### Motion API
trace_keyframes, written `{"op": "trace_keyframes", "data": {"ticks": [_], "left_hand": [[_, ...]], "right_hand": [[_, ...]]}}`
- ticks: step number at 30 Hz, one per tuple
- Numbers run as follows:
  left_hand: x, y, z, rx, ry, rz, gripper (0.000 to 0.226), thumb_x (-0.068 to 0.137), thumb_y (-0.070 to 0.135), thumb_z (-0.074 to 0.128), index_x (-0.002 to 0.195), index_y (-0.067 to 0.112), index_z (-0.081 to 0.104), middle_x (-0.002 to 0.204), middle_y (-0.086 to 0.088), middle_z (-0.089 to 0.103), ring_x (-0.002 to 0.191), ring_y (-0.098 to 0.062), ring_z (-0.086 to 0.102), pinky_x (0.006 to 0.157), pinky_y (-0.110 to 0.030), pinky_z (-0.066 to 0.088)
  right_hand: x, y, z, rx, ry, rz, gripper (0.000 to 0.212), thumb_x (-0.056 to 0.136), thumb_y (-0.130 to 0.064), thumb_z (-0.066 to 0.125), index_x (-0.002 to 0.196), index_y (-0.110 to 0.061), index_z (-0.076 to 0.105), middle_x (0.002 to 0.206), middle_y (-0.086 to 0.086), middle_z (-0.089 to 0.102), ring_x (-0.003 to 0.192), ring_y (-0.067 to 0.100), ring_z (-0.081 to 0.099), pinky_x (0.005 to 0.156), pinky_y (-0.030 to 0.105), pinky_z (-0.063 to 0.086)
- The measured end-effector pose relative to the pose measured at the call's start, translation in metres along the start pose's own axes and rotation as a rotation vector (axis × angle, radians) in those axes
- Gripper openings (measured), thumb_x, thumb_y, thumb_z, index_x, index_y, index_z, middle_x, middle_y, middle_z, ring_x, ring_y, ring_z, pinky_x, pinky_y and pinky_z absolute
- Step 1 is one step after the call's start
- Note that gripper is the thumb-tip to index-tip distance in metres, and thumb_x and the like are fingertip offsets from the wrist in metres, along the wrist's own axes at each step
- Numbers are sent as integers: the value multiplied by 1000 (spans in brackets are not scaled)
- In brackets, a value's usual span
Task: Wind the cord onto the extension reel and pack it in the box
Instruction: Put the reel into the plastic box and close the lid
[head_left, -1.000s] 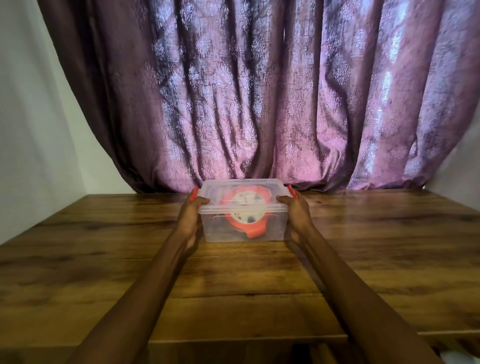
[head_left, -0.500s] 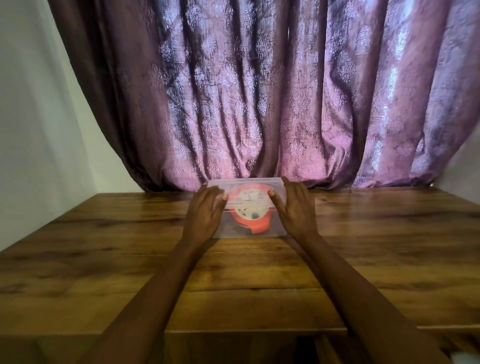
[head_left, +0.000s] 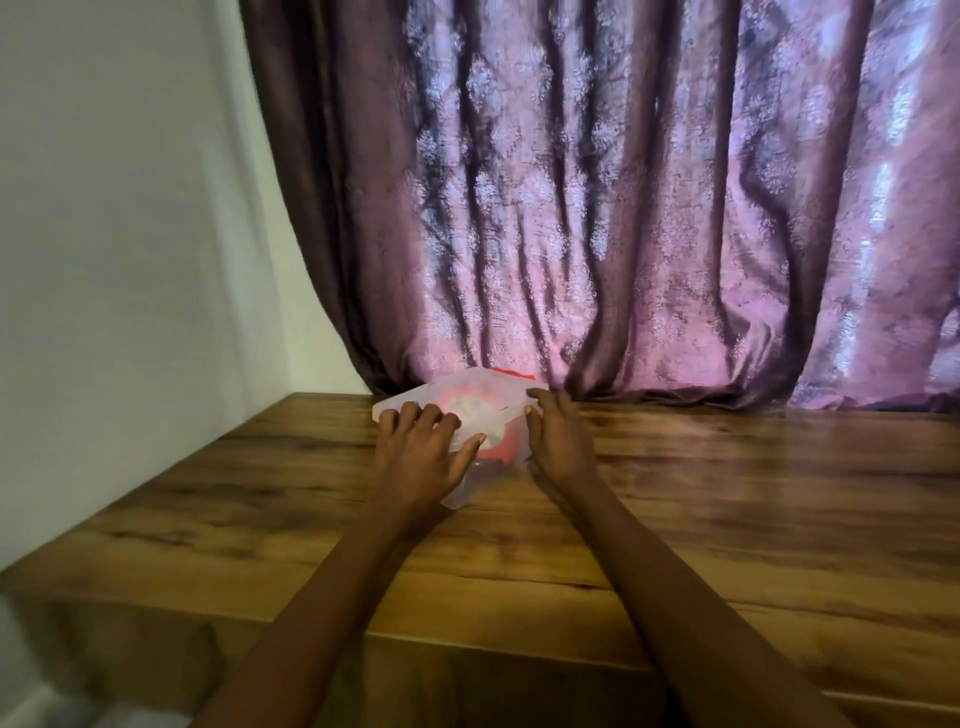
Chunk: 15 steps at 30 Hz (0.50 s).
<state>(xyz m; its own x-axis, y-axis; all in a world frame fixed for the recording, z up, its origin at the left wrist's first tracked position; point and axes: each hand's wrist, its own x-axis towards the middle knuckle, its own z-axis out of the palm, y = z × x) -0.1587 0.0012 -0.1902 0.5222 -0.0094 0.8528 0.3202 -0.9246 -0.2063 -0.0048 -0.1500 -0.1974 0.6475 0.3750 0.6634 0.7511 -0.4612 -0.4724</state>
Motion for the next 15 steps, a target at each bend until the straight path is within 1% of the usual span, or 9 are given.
{"op": "trace_keyframes", "data": {"ticks": [2, 4, 7, 10, 13, 15], "left_hand": [[-13, -22, -6, 22, 3, -28, 45, 91, 57, 51, 98, 18, 74, 97, -5, 72, 90, -28, 61, 77, -40, 38], [-27, -48, -14, 60, -11, -50, 46, 91, 57, 51, 101, 19, 74, 99, -5, 71, 90, -28, 60, 76, -40, 38], [-45, -82, -25, 145, -36, -118, 45, 91, 56, 51, 103, 19, 73, 102, -6, 71, 92, -29, 58, 76, -40, 37], [-63, -117, -36, 213, -50, -203, 46, 90, 55, 49, 102, 18, 74, 102, -7, 71, 93, -30, 58, 78, -39, 37], [-80, -152, -49, 258, -80, -273, 46, 90, 54, 51, 105, 16, 74, 107, -8, 71, 102, -32, 60, 88, -42, 42], [-88, -173, -58, 254, -78, -307, 43, 90, 49, 55, 106, 14, 74, 109, -11, 72, 107, -33, 62, 97, -47, 44]], "right_hand": [[2, -19, 26, 36, -79, -53, 42, 106, -32, 39, 145, -19, 48, 149, 9, 45, 135, 29, 45, 106, 43, 42], [5, -44, 52, 103, -190, -76, 48, 107, -40, 33, 151, -24, 39, 160, 2, 34, 145, 22, 35, 113, 43, 37], [6, -82, 80, 230, -311, -91, 55, 105, -50, 29, 155, -27, 31, 163, -4, 28, 149, 16, 28, 120, 39, 27], [4, -123, 107, 295, -424, -137, 60, 105, -53, 29, 158, -26, 23, 165, -4, 21, 151, 12, 22, 123, 35, 20], [4, -163, 134, 331, -512, -163, 64, 104, -55, 27, 159, -25, 17, 166, -4, 14, 152, 14, 17, 124, 34, 15], [5, -187, 150, 326, -551, -186, 65, 104, -56, 26, 160, -26, 13, 167, -7, 9, 153, 15, 15, 124, 38, 16]]}}
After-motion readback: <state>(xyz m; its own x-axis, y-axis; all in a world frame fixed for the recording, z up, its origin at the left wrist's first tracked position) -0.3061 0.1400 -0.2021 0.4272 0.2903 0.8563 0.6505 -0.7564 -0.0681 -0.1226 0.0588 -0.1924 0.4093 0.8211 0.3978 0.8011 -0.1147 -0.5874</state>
